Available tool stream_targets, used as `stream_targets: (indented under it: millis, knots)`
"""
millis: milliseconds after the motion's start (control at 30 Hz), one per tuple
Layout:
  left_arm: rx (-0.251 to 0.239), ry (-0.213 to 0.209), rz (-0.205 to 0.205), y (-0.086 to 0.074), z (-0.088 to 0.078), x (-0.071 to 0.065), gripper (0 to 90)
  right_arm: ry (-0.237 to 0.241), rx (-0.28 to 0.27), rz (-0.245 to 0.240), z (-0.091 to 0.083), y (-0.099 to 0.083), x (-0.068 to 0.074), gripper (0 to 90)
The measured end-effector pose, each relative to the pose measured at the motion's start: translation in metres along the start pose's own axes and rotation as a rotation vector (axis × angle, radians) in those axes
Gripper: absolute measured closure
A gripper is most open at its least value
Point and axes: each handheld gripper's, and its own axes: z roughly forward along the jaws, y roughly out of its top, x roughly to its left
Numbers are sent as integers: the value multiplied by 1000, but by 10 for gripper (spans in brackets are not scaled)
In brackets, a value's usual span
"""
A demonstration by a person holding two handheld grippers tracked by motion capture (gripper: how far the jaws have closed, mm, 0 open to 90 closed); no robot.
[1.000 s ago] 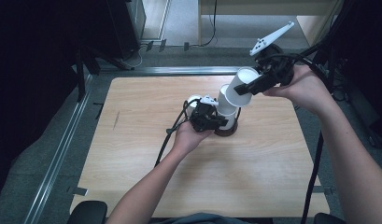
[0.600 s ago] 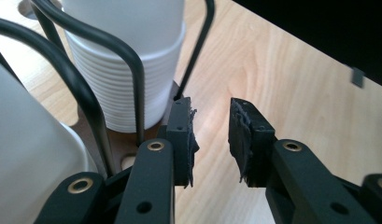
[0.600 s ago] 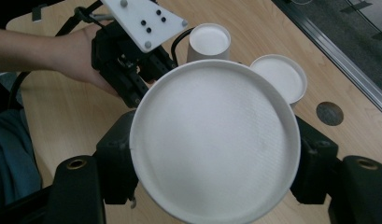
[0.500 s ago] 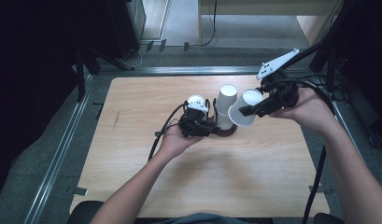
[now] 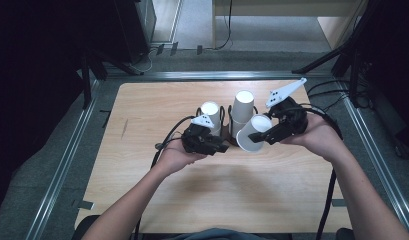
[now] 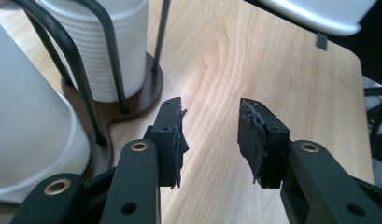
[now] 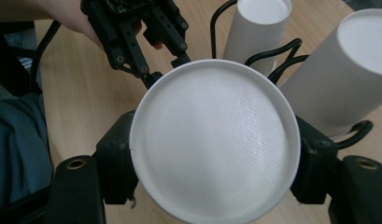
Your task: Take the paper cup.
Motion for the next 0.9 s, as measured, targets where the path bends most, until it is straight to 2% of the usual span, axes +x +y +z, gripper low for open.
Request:
stream_targets:
  millis: [100,300,467,600,700,833,900]
  knots:
    - [0,-15,12,-5,-3,0,597,18,-8,3,10,-5,1,307]
    - [-7,-46,1,-12,-10,3,574,44,-17,-25,31,-16,4,307]
    - [-32,-62,6,-19,-17,7,567,78,-31,-8,48,-25,6,307]
    - [-21,-74,4,-23,-21,10,514,84,-14,-16,61,-33,8,306]
    - [12,-84,0,-25,-21,12,453,96,-32,-18,69,-36,7,306]
    - [20,-89,-3,-28,-21,12,377,107,-59,-3,77,-42,4,306]
    - [30,-84,-15,-32,-22,15,408,109,-66,10,80,-45,3,306]
